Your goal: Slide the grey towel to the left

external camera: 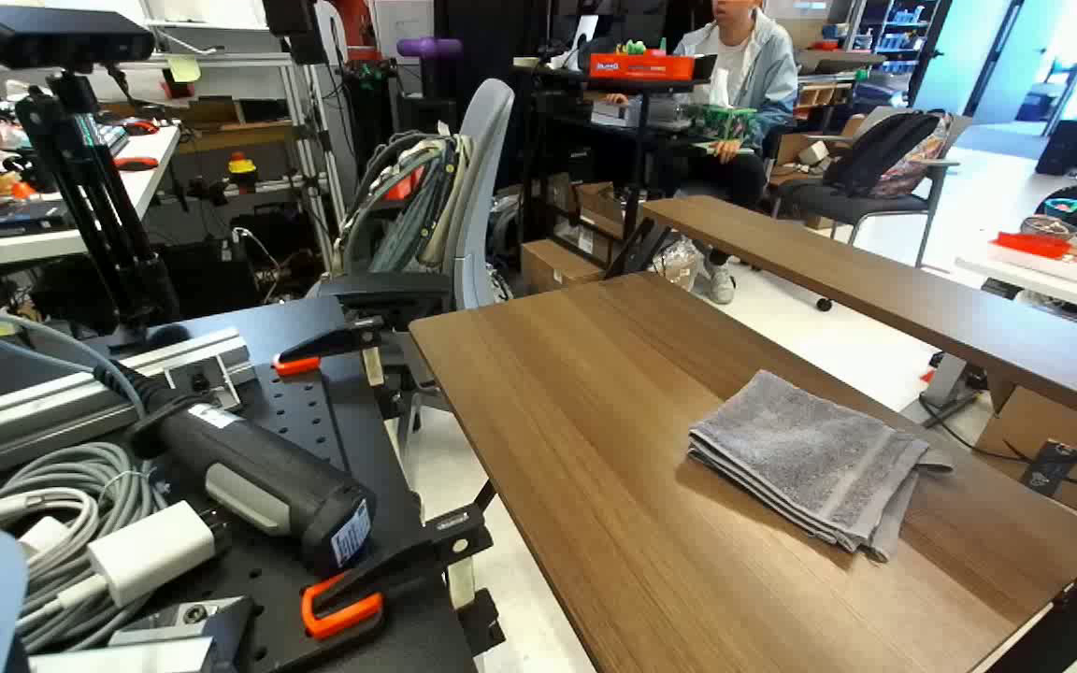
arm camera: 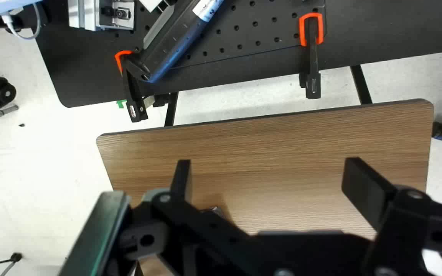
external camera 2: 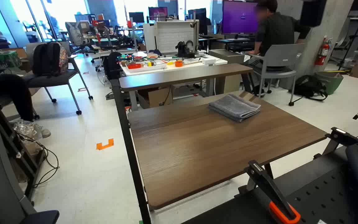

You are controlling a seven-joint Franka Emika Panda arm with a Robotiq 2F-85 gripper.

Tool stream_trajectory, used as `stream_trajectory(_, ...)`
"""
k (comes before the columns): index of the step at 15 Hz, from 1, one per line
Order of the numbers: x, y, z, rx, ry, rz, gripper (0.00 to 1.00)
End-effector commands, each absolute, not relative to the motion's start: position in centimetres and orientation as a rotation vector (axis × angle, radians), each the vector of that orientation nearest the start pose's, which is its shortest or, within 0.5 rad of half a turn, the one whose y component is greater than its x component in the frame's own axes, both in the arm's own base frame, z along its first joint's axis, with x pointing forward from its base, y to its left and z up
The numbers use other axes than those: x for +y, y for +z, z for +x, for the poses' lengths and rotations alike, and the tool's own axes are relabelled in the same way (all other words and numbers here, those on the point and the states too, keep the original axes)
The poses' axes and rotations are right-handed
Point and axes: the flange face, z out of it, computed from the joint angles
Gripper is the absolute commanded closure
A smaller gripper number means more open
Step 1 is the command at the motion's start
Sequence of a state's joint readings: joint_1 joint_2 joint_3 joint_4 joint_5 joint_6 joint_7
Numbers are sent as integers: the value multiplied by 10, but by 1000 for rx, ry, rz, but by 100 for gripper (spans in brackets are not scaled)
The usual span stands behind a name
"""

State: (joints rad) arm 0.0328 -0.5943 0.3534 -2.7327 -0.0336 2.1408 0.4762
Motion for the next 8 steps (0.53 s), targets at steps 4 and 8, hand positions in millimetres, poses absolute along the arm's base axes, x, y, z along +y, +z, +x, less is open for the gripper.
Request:
stream_trajectory(4,121,387,336,227,-128,-3323,0)
stream_trajectory(8,114,386,380,297,-232,-3242,0)
